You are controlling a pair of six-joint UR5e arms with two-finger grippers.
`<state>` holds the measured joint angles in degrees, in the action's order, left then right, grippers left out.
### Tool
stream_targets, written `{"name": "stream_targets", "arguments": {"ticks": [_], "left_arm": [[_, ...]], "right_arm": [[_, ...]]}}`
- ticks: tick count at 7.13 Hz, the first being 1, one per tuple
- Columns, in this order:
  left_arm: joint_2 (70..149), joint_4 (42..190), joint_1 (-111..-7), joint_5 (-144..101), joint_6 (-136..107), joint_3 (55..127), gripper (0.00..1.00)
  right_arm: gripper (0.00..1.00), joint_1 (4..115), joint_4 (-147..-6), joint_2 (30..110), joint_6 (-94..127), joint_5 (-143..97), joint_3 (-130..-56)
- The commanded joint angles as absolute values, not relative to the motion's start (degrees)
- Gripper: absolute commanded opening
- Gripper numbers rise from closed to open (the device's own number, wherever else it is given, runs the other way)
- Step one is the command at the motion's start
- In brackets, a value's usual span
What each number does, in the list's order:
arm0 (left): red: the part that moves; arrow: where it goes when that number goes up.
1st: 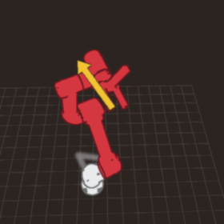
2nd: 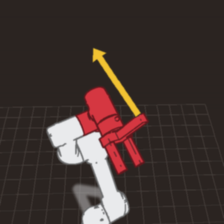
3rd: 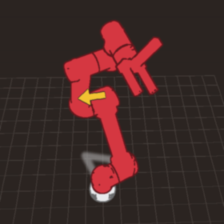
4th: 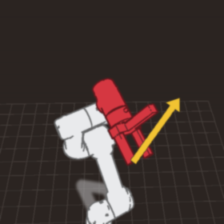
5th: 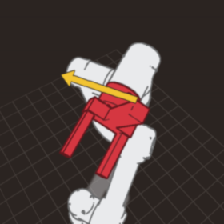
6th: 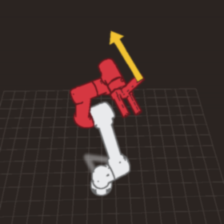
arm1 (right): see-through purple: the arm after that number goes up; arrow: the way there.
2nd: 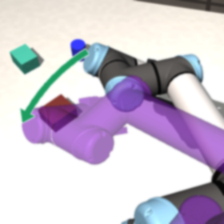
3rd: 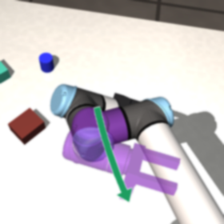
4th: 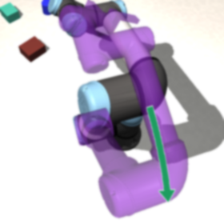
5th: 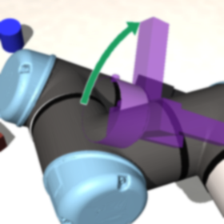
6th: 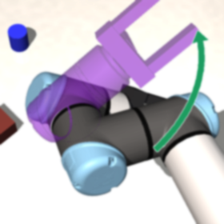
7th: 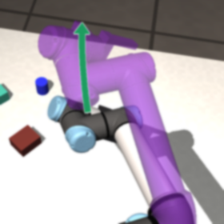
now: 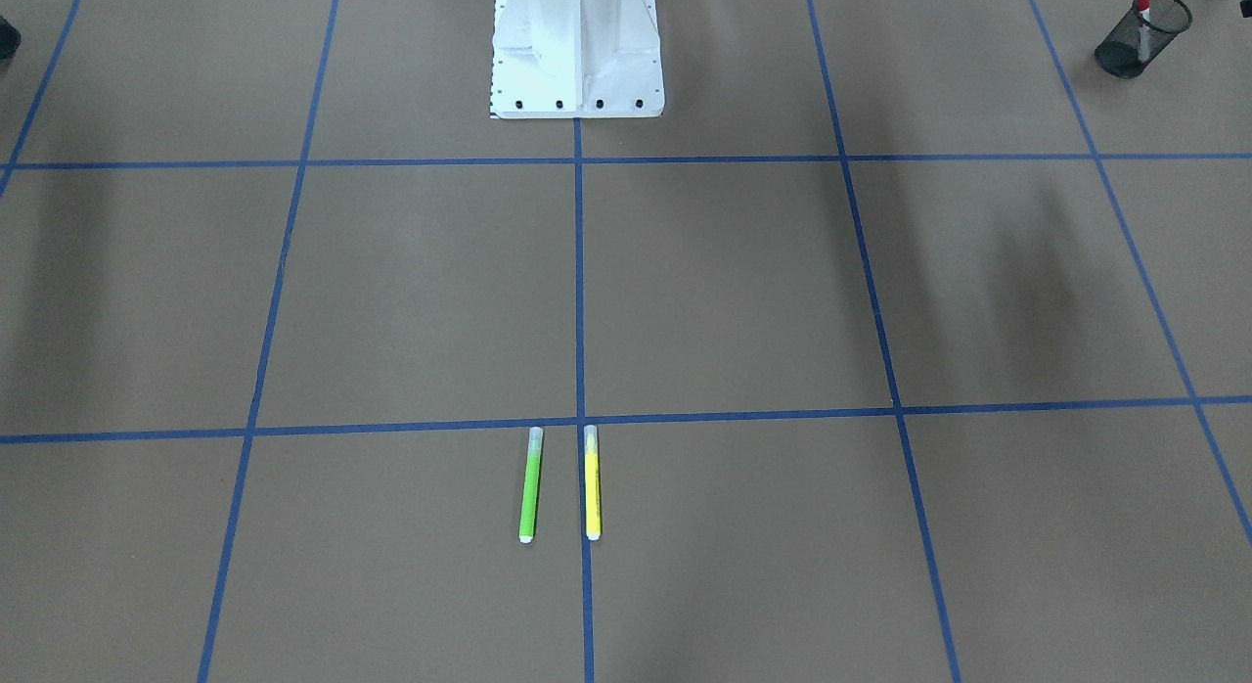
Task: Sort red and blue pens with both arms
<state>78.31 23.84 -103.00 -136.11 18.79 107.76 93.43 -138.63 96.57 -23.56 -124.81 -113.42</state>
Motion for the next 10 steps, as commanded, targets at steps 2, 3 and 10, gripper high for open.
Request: {"name": "stream_targets", "arguments": {"ticks": [2,3,10], "left_arm": [[89.3,29.0,-102.0,-136.7,18.2,111.1,1.0],[91.3,33.1,-100.5,-136.7,14.4,111.4,1.0],[93.5,39.9,-96.7,-136.9,4.0,118.0,1.0]], "right_arm": [[0.0,93.4,-148.8,97.6,-25.0,-124.8,-112.9],[0.0,93.4,-149.0,100.0,-25.6,-124.5,-112.7],[0.0,97.6,-149.5,116.7,-40.4,-122.8,-105.1]]}}
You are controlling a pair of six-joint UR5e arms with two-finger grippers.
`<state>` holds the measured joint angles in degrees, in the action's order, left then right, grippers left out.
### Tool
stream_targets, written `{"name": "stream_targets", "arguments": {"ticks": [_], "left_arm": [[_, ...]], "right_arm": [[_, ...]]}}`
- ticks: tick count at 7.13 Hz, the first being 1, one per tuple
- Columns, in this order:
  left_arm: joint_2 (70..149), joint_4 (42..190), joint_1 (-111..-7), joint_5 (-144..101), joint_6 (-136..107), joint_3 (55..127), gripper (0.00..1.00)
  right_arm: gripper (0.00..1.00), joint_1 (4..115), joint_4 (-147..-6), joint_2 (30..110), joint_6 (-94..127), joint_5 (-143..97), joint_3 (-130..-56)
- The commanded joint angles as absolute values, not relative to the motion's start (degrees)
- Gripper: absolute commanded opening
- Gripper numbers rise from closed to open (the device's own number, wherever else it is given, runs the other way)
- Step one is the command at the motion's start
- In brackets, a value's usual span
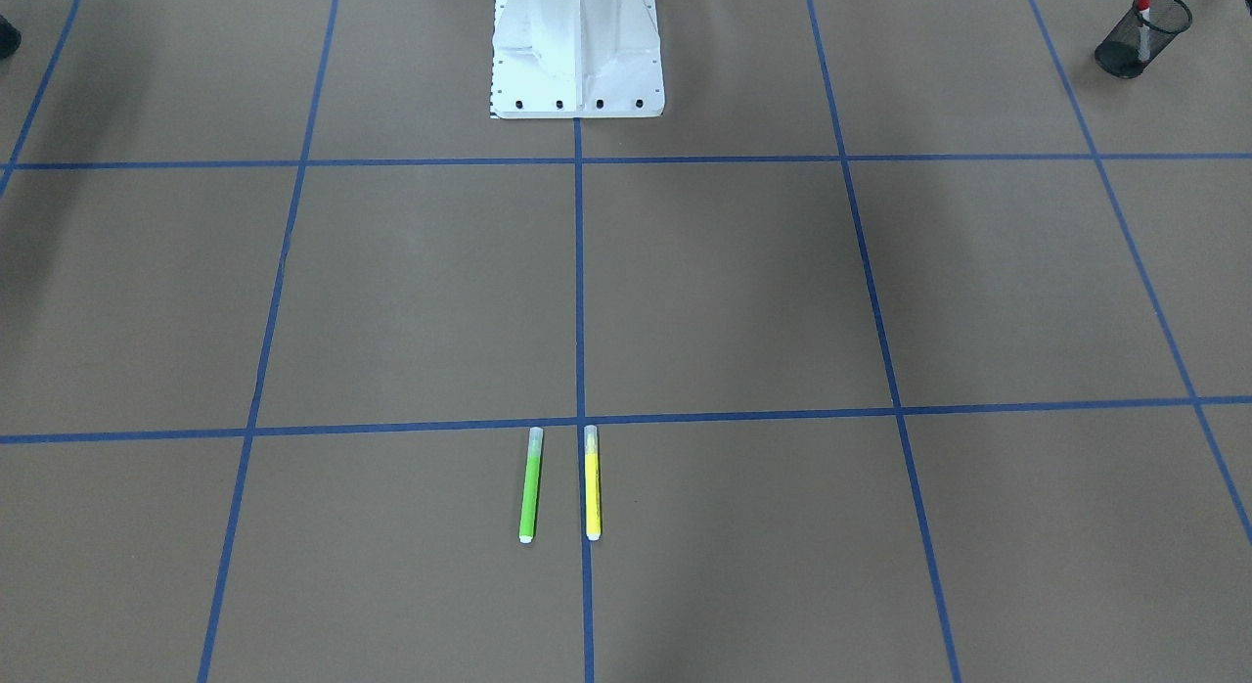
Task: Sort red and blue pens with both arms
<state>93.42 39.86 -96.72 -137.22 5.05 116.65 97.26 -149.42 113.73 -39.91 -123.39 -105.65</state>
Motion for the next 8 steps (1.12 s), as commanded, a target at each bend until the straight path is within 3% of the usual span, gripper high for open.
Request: {"name": "stream_targets", "arguments": {"ticks": [1,4,8], "left_arm": [[93.5,40.0,-96.6,-136.8,4.0,118.0,1.0],[93.4,40.5,-96.7,-136.8,4.0,118.1,1.0],[93.2,40.5,-96.7,-136.8,4.0,118.0,1.0]], "right_arm": [[0.0,99.6,-149.6,117.6,-41.2,-122.2,-104.3],[0.0,104.7,-151.3,117.9,-41.9,-118.5,-100.2],[0.0,109.7,-157.4,118.4,-41.3,-115.4,-99.9]]}}
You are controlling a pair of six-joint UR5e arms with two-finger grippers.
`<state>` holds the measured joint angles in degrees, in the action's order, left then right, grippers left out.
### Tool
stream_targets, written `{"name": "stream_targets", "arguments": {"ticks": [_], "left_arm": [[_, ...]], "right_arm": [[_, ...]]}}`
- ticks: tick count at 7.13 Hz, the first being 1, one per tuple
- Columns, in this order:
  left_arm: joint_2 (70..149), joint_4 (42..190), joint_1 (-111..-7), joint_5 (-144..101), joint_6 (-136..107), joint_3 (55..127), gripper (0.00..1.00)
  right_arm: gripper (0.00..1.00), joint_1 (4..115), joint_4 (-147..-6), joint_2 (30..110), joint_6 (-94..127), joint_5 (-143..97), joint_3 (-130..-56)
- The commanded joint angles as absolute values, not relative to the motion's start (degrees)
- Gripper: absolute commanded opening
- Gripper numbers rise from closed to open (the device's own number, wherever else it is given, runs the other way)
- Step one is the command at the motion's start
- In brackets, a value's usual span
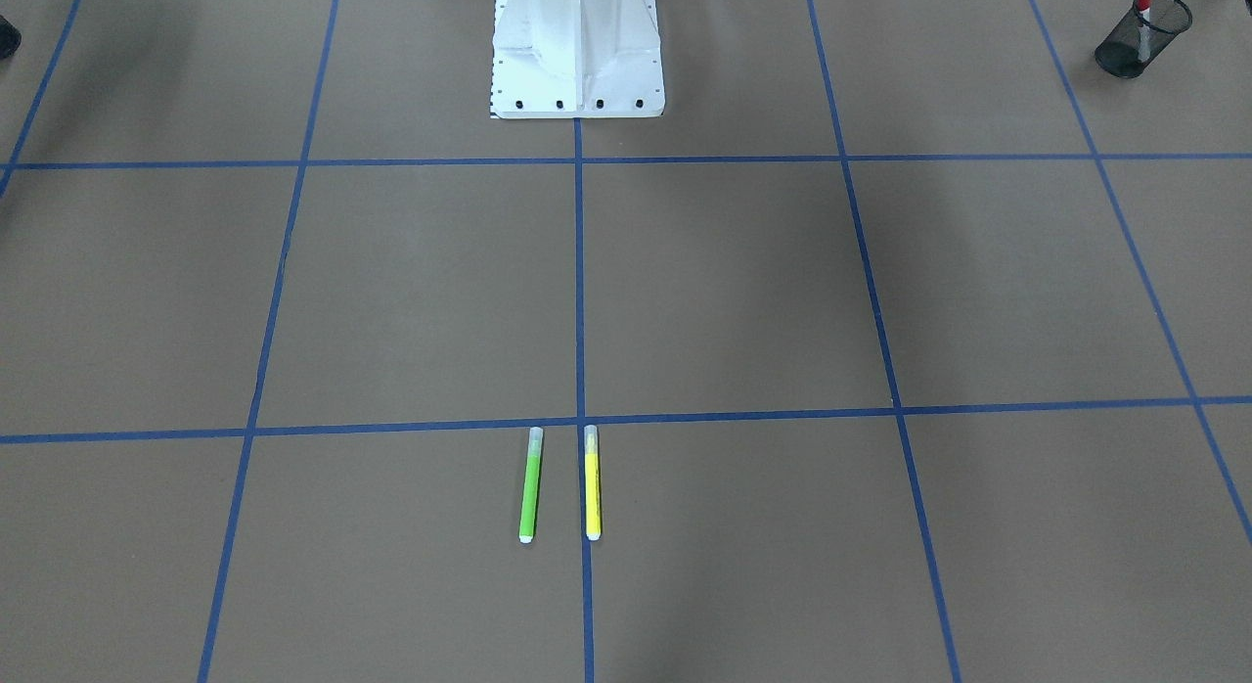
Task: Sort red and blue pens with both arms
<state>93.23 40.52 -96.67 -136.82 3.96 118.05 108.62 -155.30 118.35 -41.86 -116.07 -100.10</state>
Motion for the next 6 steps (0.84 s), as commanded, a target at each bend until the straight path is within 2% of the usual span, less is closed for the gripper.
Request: {"name": "stream_targets", "arguments": {"ticks": [1,5,6], "left_arm": [[93.3,40.5,-96.7,-136.8,4.0,118.0,1.0],[92.7,40.3,-96.8,-136.8,4.0,119.7,1.0],[92.7,40.3,-96.8,-136.7,4.0,119.7,1.0]], "right_arm": [[0.0,109.9,-158.2,118.3,-41.4,-115.4,-98.5],[0.0,110.0,-157.7,117.2,-41.0,-115.8,-95.5],[0.41,110.0,-157.4,116.9,-40.6,-115.6,-95.4]]}}
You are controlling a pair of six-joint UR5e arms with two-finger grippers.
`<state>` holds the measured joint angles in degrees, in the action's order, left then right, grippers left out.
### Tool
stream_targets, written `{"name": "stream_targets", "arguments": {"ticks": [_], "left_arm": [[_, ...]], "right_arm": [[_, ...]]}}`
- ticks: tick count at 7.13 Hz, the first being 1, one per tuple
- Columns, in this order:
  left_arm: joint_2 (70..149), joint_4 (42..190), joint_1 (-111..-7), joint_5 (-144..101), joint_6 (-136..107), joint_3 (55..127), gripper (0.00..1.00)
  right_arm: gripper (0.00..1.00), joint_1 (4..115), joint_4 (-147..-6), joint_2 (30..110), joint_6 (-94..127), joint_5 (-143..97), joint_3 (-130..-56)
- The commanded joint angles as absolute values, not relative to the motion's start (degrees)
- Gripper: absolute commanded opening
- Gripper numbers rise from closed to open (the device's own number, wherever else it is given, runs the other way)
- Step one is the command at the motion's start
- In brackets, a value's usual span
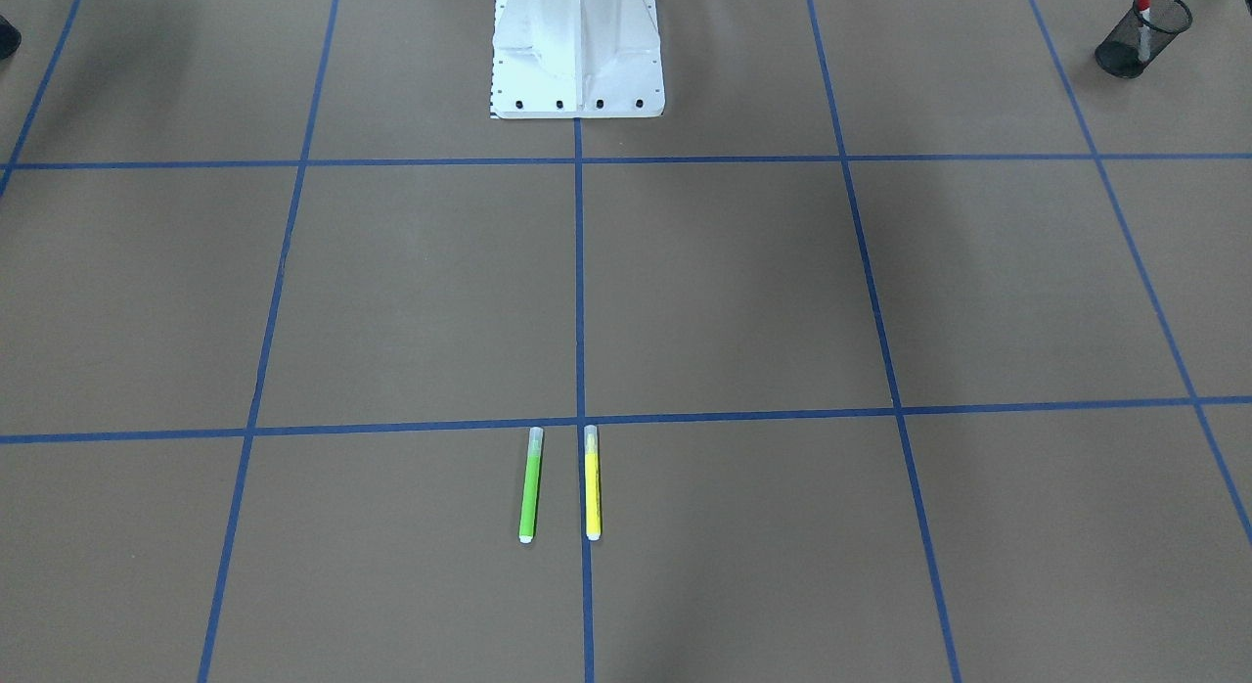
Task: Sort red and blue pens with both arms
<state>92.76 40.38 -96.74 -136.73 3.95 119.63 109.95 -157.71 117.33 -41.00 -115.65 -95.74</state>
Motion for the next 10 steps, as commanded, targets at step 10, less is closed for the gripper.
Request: {"name": "stream_targets", "arguments": {"ticks": [10], "left_arm": [[92.9,49.0,-96.7,-136.1,3.2,117.0,1.0]], "right_arm": [[1.0,109.9,-107.5,108.3,-17.4,-117.7,-94.1]]}}
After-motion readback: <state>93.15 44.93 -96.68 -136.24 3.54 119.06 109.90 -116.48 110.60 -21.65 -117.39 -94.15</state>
